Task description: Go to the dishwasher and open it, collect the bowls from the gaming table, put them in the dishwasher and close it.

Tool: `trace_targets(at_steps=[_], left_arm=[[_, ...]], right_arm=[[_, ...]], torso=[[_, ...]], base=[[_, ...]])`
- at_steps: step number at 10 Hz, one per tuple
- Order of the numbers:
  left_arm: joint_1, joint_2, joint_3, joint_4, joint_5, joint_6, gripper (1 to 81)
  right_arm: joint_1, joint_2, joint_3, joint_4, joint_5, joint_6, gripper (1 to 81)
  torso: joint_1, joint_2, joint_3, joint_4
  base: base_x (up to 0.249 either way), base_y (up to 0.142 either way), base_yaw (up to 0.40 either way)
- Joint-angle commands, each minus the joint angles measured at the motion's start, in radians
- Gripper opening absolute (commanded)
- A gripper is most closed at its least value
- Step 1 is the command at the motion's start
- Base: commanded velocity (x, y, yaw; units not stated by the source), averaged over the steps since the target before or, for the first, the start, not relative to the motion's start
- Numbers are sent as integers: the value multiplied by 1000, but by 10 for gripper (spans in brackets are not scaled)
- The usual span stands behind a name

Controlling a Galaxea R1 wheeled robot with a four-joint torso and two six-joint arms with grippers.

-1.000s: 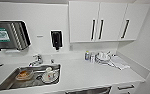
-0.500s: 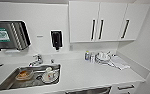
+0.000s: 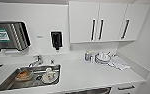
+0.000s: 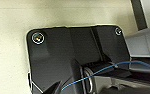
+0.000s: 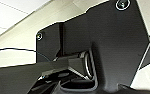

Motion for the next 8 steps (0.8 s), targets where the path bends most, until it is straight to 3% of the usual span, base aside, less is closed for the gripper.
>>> trace_targets(at_steps=[1, 4, 5, 8], left_arm=[[-50, -65, 51, -6, 53, 5, 811], [-50, -174, 202, -11, 39, 3, 811], [-50, -221, 265, -11, 24, 3, 811], [-61, -386, 473, -11, -34, 2, 811]], right_arm=[[40, -126, 190, 2, -31, 8, 811], [45, -177, 250, 2, -29, 15, 811], [48, -183, 259, 2, -28, 15, 811], [74, -260, 355, -2, -23, 40, 811]], torso=[[63, -98, -92, 0], [123, -193, -177, 0], [146, -229, -120, 0], [198, -309, -161, 0]], base=[[0, 0, 0], [0, 0, 0], [0, 0, 0], [0, 0, 0]])
